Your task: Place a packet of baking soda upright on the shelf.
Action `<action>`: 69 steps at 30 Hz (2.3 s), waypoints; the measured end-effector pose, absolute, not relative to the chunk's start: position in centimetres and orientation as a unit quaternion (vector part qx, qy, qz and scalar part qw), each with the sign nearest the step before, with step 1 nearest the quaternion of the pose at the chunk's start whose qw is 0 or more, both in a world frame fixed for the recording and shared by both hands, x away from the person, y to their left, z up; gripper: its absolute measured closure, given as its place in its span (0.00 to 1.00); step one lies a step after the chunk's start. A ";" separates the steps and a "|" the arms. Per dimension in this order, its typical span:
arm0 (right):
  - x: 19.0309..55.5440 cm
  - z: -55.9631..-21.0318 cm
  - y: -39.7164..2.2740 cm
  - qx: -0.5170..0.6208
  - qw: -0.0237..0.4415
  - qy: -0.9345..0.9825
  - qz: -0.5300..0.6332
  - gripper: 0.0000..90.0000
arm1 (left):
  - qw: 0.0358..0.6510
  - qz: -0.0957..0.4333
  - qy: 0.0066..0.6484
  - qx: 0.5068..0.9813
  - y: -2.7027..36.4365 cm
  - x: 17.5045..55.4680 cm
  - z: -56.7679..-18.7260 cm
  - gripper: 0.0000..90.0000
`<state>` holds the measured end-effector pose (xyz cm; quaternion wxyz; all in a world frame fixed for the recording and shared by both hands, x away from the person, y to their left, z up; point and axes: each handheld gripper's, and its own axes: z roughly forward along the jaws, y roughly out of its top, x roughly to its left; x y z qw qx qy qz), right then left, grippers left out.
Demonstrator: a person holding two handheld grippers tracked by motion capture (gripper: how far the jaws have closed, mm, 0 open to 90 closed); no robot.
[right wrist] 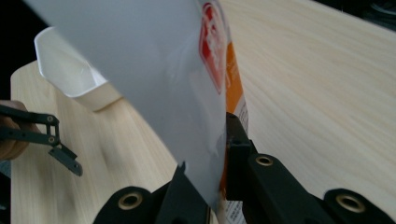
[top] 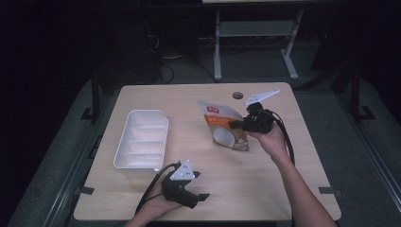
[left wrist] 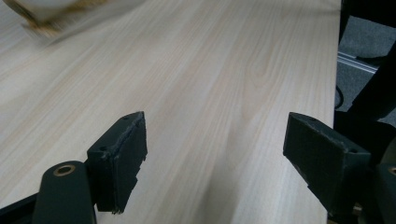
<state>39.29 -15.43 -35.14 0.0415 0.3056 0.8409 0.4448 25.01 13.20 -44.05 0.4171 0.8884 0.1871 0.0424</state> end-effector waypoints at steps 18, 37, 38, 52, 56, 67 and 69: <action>41.5 -32.1 -11.5 0.271 0.042 0.850 0.450 1.00 | 0.416 0.049 0.183 0.890 13.7 24.9 -44.3 0.22; 43.6 -30.9 -6.7 0.248 0.028 0.847 0.469 1.00 | 0.409 0.055 0.187 0.892 14.1 25.3 -44.9 0.22; 43.7 -30.9 -6.4 0.246 0.028 0.849 0.468 1.00 | 0.407 0.055 0.187 0.892 14.1 25.3 -44.9 0.22; 45.1 -30.6 -1.5 0.219 0.016 0.850 0.478 1.00 | 0.398 0.056 0.191 0.895 14.2 25.7 -45.3 0.22; 45.6 -30.7 -0.1 0.210 0.010 0.856 0.473 1.00 | 0.401 0.058 0.188 0.895 14.3 25.6 -45.3 0.22; 46.2 -29.7 2.6 0.188 0.014 0.854 0.485 1.00 | 0.411 0.053 0.192 0.890 14.7 25.7 -45.1 0.23; 46.4 -29.6 3.1 0.186 0.016 0.855 0.484 1.00 | 0.410 0.054 0.192 0.890 14.7 25.8 -45.1 0.23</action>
